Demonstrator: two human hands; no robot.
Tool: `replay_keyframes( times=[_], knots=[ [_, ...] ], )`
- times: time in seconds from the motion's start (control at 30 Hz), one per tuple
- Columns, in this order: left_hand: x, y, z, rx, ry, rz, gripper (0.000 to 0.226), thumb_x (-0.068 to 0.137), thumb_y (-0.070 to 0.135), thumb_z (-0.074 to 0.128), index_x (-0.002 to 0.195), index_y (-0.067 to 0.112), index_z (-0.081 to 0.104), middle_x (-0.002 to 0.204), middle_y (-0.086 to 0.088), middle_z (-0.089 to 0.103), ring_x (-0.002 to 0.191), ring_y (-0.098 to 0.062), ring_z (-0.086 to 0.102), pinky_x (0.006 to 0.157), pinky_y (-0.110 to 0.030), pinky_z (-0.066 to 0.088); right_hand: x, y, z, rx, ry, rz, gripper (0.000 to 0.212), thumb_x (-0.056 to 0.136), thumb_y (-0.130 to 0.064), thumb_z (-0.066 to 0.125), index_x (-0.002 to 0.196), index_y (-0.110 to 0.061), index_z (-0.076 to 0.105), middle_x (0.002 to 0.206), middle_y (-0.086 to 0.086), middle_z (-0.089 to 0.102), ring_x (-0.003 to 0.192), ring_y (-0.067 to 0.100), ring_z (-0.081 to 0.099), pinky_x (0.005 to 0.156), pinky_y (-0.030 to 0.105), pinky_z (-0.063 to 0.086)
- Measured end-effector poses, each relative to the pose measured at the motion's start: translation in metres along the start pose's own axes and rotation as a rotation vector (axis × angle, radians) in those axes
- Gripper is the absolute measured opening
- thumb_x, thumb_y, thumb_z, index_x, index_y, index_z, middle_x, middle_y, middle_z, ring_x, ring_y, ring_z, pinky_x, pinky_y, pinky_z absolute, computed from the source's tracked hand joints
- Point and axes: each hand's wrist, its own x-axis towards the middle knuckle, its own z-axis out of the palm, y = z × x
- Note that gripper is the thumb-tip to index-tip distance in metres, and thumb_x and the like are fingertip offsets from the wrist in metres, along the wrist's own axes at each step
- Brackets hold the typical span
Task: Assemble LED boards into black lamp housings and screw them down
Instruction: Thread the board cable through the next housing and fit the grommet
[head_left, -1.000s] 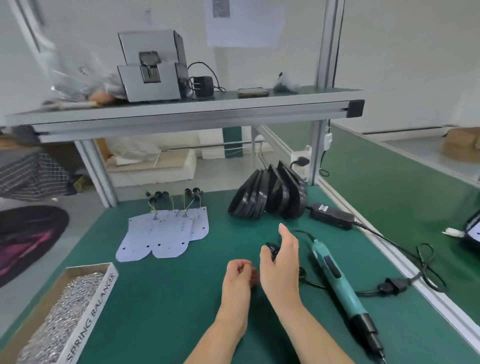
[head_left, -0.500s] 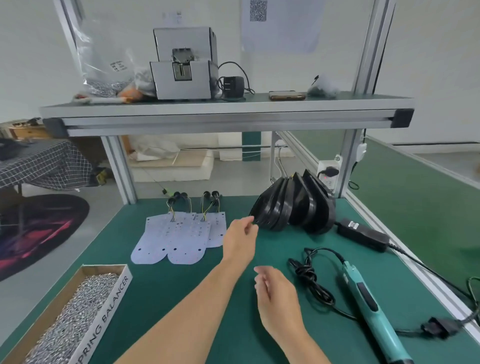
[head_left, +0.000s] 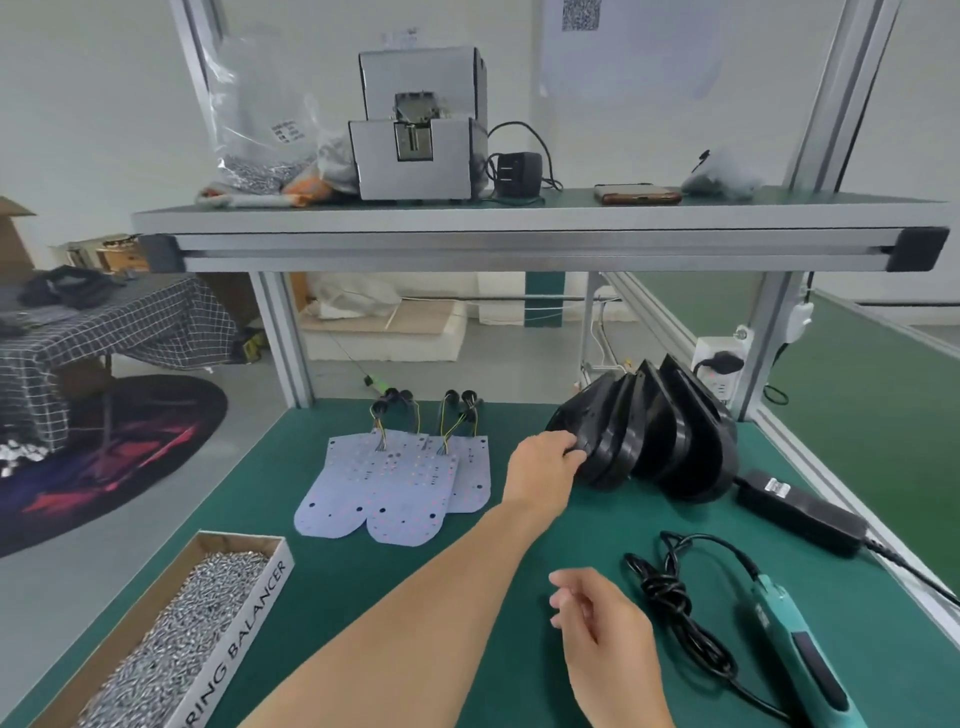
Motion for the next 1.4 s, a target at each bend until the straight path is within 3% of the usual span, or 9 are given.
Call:
replay_keyframes(
  times=[0.17, 0.37, 0.47, 0.57, 0.7, 0.83, 0.97, 1.13, 1.4],
  knots=[
    [-0.051, -0.004, -0.018, 0.244, 0.094, 0.236, 0.025, 0.105, 0.026, 0.048, 0.101, 0.010, 0.067, 0.096, -0.005, 0.067, 0.092, -0.025, 0.056, 0.085, -0.037, 0.043, 0.002, -0.003, -0.004, 0.082, 0.031, 0.058, 0.025, 0.102, -0.016, 0.051, 0.095, -0.032, 0.068, 0.084, -0.013, 0.071, 0.071, 0.005, 0.067, 0.072, 0.032, 0.052],
    [-0.144, -0.019, -0.039, 0.538, 0.087, 0.528, 0.019, 0.082, 0.036, 0.074, 0.069, 0.029, 0.062, 0.067, 0.013, 0.055, 0.065, -0.010, 0.054, 0.061, -0.023, 0.044, 0.000, -0.014, -0.009, 0.316, 0.182, 0.186, 0.018, 0.104, -0.041, 0.045, 0.120, -0.038, 0.053, 0.085, -0.007, 0.074, 0.068, 0.024, 0.068, 0.056, 0.037, 0.047],
    [-0.165, -0.029, -0.040, 0.555, 0.055, 0.644, 0.018, 0.082, 0.042, 0.071, 0.072, 0.027, 0.067, 0.067, 0.011, 0.057, 0.066, -0.012, 0.055, 0.064, -0.024, 0.046, -0.001, -0.018, -0.011, 0.231, 0.130, 0.233, 0.051, 0.093, -0.050, 0.063, 0.138, -0.044, 0.041, 0.078, -0.004, 0.071, 0.076, 0.018, 0.064, 0.077, 0.042, 0.048],
    [-0.159, -0.037, -0.041, 0.385, 0.018, 0.861, 0.030, 0.093, 0.033, 0.061, 0.067, 0.020, 0.059, 0.063, 0.003, 0.051, 0.065, -0.020, 0.046, 0.067, -0.031, 0.041, 0.000, -0.025, -0.012, 0.114, 0.072, 0.239, 0.065, 0.088, -0.029, 0.076, 0.144, -0.032, 0.043, 0.090, -0.019, 0.064, 0.083, 0.006, 0.057, 0.083, 0.035, 0.040],
    [-0.094, -0.053, -0.058, 0.069, 0.244, 0.390, 0.029, 0.095, 0.025, 0.056, 0.068, 0.016, 0.053, 0.067, -0.001, 0.049, 0.067, -0.024, 0.045, 0.066, -0.038, 0.039, 0.004, -0.024, -0.011, 0.077, 0.060, 0.295, 0.051, 0.092, -0.012, 0.067, 0.138, -0.026, 0.050, 0.099, -0.017, 0.067, 0.082, 0.001, 0.058, 0.068, 0.021, 0.041],
    [-0.010, -0.099, -0.073, 0.458, 0.031, -0.339, 0.056, 0.090, 0.056, 0.054, 0.127, 0.014, 0.054, 0.133, -0.007, 0.047, 0.127, -0.030, 0.041, 0.106, -0.042, 0.037, 0.004, -0.024, -0.010, 0.113, 0.031, 0.313, 0.047, 0.092, -0.007, 0.066, 0.134, -0.027, 0.056, 0.096, -0.024, 0.067, 0.090, -0.003, 0.061, 0.074, 0.023, 0.049],
    [0.035, -0.131, -0.068, 0.462, -0.052, -0.416, 0.062, 0.092, 0.061, 0.049, 0.133, 0.016, 0.056, 0.143, -0.006, 0.047, 0.139, -0.028, 0.036, 0.113, -0.045, 0.030, 0.004, -0.022, -0.011, 0.132, -0.051, 0.352, 0.044, 0.088, -0.001, 0.071, 0.124, -0.026, 0.066, 0.089, -0.012, 0.078, 0.091, 0.012, 0.072, 0.094, 0.041, 0.056],
    [0.050, -0.144, -0.058, 0.450, -0.030, -0.479, 0.040, 0.088, 0.048, 0.057, 0.114, 0.019, 0.063, 0.130, -0.007, 0.052, 0.128, -0.031, 0.042, 0.108, -0.043, 0.035, 0.003, -0.027, -0.011, 0.095, -0.137, 0.313, 0.041, 0.084, -0.008, 0.077, 0.115, -0.033, 0.069, 0.086, -0.016, 0.078, 0.087, 0.004, 0.073, 0.095, 0.029, 0.054],
    [0.060, -0.143, -0.057, 0.295, -0.110, -0.588, 0.021, 0.081, 0.021, 0.059, 0.099, 0.018, 0.068, 0.117, -0.004, 0.064, 0.131, -0.031, 0.042, 0.106, -0.041, 0.036, -0.001, -0.036, -0.015, 0.007, -0.059, 0.248, 0.053, 0.084, -0.005, 0.073, 0.120, -0.041, 0.059, 0.085, 0.000, 0.075, 0.081, 0.019, 0.071, 0.084, 0.030, 0.055]
  ],
)
